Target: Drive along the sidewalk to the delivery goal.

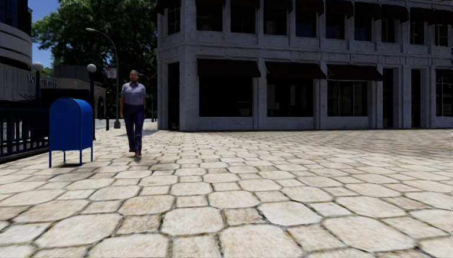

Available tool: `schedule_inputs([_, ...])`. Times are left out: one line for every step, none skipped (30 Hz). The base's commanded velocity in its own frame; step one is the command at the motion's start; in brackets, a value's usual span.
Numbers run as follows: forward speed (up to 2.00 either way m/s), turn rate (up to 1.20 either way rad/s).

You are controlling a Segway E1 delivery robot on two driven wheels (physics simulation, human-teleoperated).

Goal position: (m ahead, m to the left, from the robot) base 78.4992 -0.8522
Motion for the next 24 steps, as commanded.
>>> schedule_inputs([1.80,-0.30])
schedule_inputs([1.80,-0.30])
schedule_inputs([1.81,-0.30])
schedule_inputs([1.81,-0.30])
schedule_inputs([1.82,-0.30])
schedule_inputs([1.89,-0.30])
schedule_inputs([1.91,-0.30])
schedule_inputs([1.91,-0.30])
schedule_inputs([1.93,-0.30])
schedule_inputs([1.94,-0.30])
schedule_inputs([1.95,-0.30])
schedule_inputs([1.95,-0.30])
schedule_inputs([2.00,-0.30])
schedule_inputs([2.00,-0.30])
schedule_inputs([2.00,-0.30])
schedule_inputs([2.00,-0.30])
schedule_inputs([2.00,-0.30])
schedule_inputs([2.00,-0.30])
schedule_inputs([2.00,-0.30])
schedule_inputs([2.00,-0.30])
schedule_inputs([2.00,-0.29])
schedule_inputs([2.00,0.00])
schedule_inputs([2.00,0.00])
schedule_inputs([2.00,0.00])
